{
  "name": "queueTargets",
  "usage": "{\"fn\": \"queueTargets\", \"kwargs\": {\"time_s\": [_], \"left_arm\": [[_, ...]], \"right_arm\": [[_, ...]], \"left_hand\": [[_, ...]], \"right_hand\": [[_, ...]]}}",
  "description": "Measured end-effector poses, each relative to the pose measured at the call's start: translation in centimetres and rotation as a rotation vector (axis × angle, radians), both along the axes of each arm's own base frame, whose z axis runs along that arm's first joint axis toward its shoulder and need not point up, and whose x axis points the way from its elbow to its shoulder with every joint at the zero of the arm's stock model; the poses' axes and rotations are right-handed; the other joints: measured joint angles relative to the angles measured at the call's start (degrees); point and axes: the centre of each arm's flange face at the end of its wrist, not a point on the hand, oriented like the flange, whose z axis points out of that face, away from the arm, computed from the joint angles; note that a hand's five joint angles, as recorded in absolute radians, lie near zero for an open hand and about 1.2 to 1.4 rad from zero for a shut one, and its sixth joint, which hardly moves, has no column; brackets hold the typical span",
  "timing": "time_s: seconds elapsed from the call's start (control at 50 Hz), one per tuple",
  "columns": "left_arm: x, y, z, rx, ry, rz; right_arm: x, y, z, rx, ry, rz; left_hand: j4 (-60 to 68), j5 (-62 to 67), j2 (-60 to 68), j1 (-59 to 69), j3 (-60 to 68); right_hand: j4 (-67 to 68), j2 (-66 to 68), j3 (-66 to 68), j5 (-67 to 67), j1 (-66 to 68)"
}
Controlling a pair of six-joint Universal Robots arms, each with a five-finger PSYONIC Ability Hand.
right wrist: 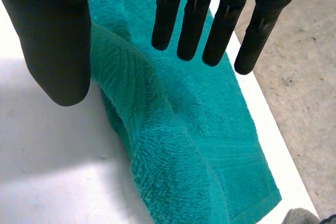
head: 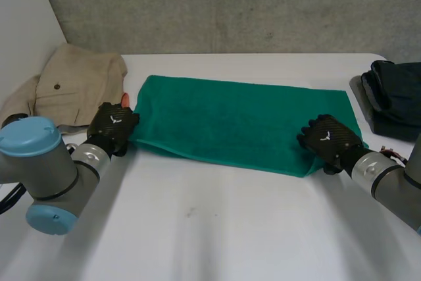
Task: Fold the laundry.
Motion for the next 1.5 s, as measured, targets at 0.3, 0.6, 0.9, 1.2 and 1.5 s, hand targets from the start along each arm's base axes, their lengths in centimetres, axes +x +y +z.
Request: {"fn": "queueTargets", "kwargs": {"time_s": [0.3,0.6,0.9,1.2,1.5], "left_arm": [[1.5,5.1,2.2,0.167,-0.114,0.011],[3.4,15.6,5.6,0.484,-0.432,-0.121],[-2.5,2.2,9.3,-0.065,-0.294,-0.052],[-2.8,-3.3,27.5,-0.770,0.243,0.120],[-1.5,-3.8,16.3,-0.395,0.135,0.086]], "right_arm": [[-2.5,0.8,3.1,0.138,0.005,-0.153],[-7.3,4.9,5.2,0.510,0.331,-0.294],[-3.8,-2.7,7.9,0.075,-0.008,-0.402],[-2.2,-7.4,25.1,-0.708,-0.740,-0.355],[-0.6,-8.0,15.9,-0.303,-0.530,-0.420]], "left_hand": [[0.00,0.00,0.00,0.00,0.00],[0.02,0.00,0.00,0.00,0.00],[0.03,0.00,0.04,0.00,0.11],[0.05,0.00,0.11,0.00,0.16],[0.05,0.54,0.11,0.00,0.16]], "right_hand": [[33.10,32.13,32.63,31.42,29.92],[33.12,32.53,32.88,32.89,29.92],[33.15,32.53,32.88,33.14,29.92],[33.33,32.53,32.90,33.41,29.92],[33.33,32.53,32.90,33.43,29.92]]}}
